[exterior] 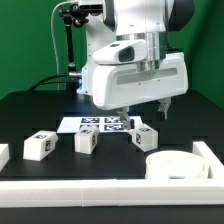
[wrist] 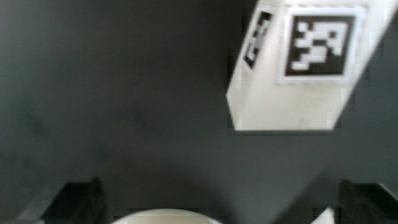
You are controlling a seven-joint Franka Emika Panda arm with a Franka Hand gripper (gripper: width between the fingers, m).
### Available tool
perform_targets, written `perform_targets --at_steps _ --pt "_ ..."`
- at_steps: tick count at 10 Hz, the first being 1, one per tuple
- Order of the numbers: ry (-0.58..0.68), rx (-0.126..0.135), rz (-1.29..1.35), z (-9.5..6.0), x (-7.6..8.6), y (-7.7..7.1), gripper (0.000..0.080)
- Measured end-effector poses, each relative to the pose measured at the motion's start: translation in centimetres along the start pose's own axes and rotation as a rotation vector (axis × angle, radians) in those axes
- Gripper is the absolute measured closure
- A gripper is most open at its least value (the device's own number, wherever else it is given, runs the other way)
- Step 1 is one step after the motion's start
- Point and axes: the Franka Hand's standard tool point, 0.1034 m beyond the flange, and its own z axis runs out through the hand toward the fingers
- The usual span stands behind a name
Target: Assemble stool
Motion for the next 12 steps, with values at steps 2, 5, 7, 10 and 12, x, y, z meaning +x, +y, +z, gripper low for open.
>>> perform_targets --at_steps 2,5,7,10,12 --pt "0.001 0.004 0.065 0.0 0.0 -0.1 0.0151" --pt "-0.024 0.005 0.089 0.3 0.0 -0.9 0.0151" --pt "-0.114 0.029 0.094 0.5 -0.5 -1.4 0.0151" --pt "-0.299 0.091 0.087 0.4 -0.7 -2.4 0.0151" --pt "-0.437 0.135 0.075 0.4 -0.7 -3.1 0.0151"
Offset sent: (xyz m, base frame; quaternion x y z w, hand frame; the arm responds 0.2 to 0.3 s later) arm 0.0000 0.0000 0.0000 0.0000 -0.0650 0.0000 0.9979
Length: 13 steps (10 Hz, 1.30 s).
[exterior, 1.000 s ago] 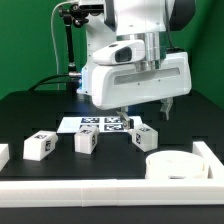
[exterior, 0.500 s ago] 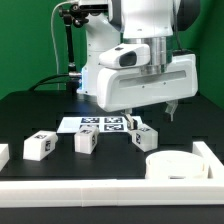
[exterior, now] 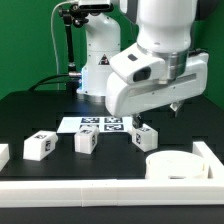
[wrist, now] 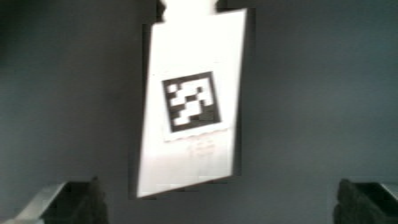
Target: Assemble stool
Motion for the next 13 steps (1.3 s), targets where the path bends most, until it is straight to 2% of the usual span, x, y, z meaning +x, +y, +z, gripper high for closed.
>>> perform_targets --at_steps 1,2,4,5,8,11,12,13 --pt "-0.019 0.006 -0.001 0.0 0.3 0.0 0.0151" --pt "-0.05 -0.022 0.051 0.1 -0.2 0.4 0.0151" --pt "-0.025 -0.042 0.086 -0.3 -0.3 1.1 0.0151" --pt "-0.02 -0.043 0.089 -0.3 -0.5 1.1 0.0151" --pt "-0.04 -0.037 0.087 -0.1 -0.6 1.0 0.0151" --pt "-0.233 -0.005 0.08 0.4 -1.4 0.4 0.0151" --pt "-0.313 -0.046 0.076 0.4 -1.7 0.7 0.0151" --pt "-0.364 -0.071 0.063 0.3 -1.6 0.6 0.0151"
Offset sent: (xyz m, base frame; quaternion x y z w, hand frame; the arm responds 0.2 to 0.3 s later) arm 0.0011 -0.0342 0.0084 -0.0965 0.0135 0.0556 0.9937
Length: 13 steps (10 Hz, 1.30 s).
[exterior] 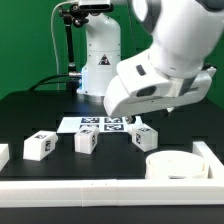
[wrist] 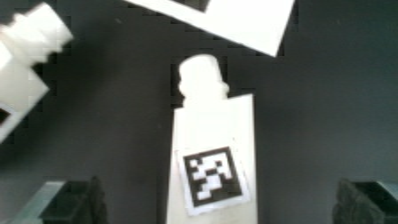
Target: Assemble stool
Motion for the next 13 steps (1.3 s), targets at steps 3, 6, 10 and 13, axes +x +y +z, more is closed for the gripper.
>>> perform_targets --at_steps 3,6,10,13 --pt "-0.127 -0.003 -0.032 0.5 -0.2 0.0 0.0151" --pt "-0.328 0.019 -0.042 1.4 -0.2 -0.7 0.0151" --pt "-0.302 0.019 -0.055 1.5 0.7 -0.3 0.0151" --pt "-0.286 0.021 -0.048 2.6 2.2 0.4 0.0151"
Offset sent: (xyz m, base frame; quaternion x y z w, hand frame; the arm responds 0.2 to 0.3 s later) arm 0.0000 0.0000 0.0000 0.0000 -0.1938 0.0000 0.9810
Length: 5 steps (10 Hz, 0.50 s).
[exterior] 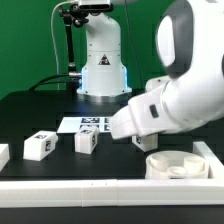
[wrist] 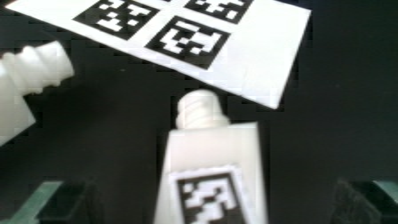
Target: Assemble stool
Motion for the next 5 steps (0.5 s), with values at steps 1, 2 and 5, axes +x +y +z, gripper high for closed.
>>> perform_targets --at_steps 1,2,5 --pt "0.008 0.0 0.0 -0.3 0.4 0.1 0.0151" --pt "0.006 0.003 0.0 -0.1 0.7 0.1 0.0151" --pt "0.031 -0.002 -0.006 0.6 1.6 0.1 0.0151"
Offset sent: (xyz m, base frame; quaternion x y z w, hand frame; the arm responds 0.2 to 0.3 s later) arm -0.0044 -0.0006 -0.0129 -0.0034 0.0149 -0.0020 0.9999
